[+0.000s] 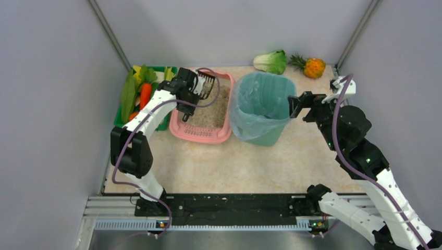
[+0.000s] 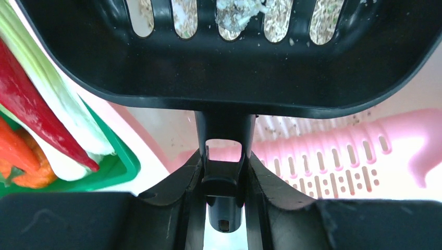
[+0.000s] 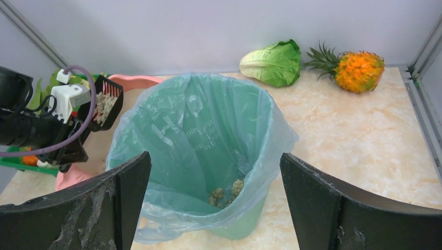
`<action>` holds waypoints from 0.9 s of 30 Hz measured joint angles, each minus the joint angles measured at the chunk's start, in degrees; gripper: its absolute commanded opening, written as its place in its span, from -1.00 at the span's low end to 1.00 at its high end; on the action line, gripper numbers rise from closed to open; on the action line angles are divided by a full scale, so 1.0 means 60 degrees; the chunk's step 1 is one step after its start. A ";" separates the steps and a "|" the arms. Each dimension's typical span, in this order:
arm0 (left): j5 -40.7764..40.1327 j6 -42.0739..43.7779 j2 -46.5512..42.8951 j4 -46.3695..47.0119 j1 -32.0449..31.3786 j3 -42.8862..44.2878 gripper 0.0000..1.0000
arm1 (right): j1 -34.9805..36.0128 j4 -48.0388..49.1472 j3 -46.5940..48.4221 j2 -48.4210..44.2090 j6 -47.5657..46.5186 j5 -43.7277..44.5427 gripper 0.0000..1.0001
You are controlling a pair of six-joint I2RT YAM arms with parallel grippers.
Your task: Clean the litter box
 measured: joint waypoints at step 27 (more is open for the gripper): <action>0.1450 -0.0219 0.0127 0.0958 0.0233 0.0051 -1.00 | 0.0000 -0.0182 0.0000 -0.0084 -0.0025 0.0036 0.88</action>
